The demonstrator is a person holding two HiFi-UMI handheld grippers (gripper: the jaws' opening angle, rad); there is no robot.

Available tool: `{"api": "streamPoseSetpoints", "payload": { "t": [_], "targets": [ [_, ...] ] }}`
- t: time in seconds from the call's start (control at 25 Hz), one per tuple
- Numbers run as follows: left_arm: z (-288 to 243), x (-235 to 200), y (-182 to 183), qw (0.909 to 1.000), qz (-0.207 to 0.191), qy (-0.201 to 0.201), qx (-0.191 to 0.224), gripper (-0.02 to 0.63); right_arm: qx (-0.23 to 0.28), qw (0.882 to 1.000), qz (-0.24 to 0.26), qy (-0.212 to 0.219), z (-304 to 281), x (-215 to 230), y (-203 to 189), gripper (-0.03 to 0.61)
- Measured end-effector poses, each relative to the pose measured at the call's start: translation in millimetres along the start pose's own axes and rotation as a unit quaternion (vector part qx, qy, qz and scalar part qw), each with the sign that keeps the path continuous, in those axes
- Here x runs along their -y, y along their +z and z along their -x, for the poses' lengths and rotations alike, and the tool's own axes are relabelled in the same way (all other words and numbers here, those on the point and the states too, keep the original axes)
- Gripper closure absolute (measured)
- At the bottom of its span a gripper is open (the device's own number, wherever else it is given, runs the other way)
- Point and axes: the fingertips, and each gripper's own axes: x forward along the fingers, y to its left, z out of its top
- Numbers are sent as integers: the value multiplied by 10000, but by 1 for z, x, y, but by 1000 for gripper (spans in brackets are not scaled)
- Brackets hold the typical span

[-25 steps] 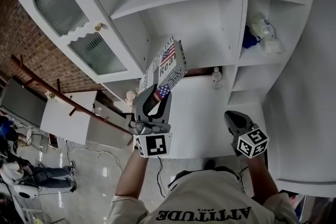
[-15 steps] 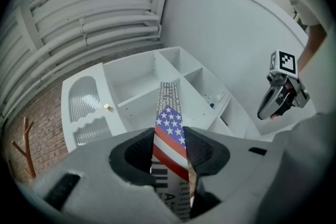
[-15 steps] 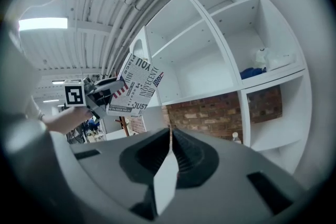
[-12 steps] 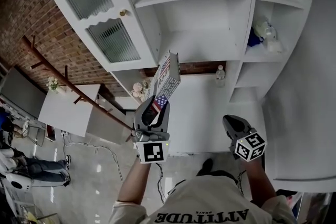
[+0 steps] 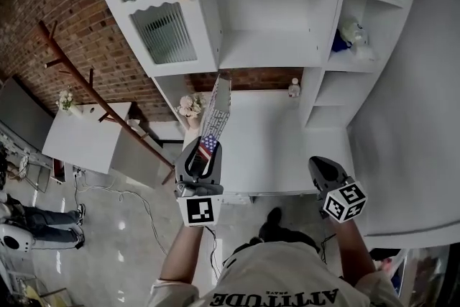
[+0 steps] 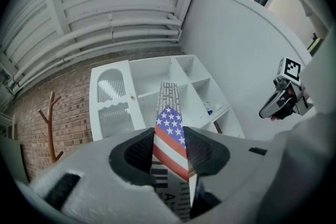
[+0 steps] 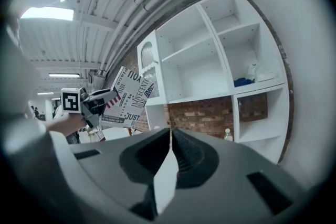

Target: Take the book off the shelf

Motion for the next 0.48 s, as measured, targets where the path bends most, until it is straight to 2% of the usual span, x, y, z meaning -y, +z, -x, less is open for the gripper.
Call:
{"api": "streamPoseSetpoints", "payload": {
  "t": [0.24, 0.48],
  "targets": [
    [37, 6, -7, 9994, 342, 32, -41, 433, 179, 9990, 21, -414, 48, -4, 2, 545],
    [58, 18, -13, 9973, 720, 11, -110, 433, 298, 9961, 172, -818, 82, 10, 4, 545]
  ]
}}
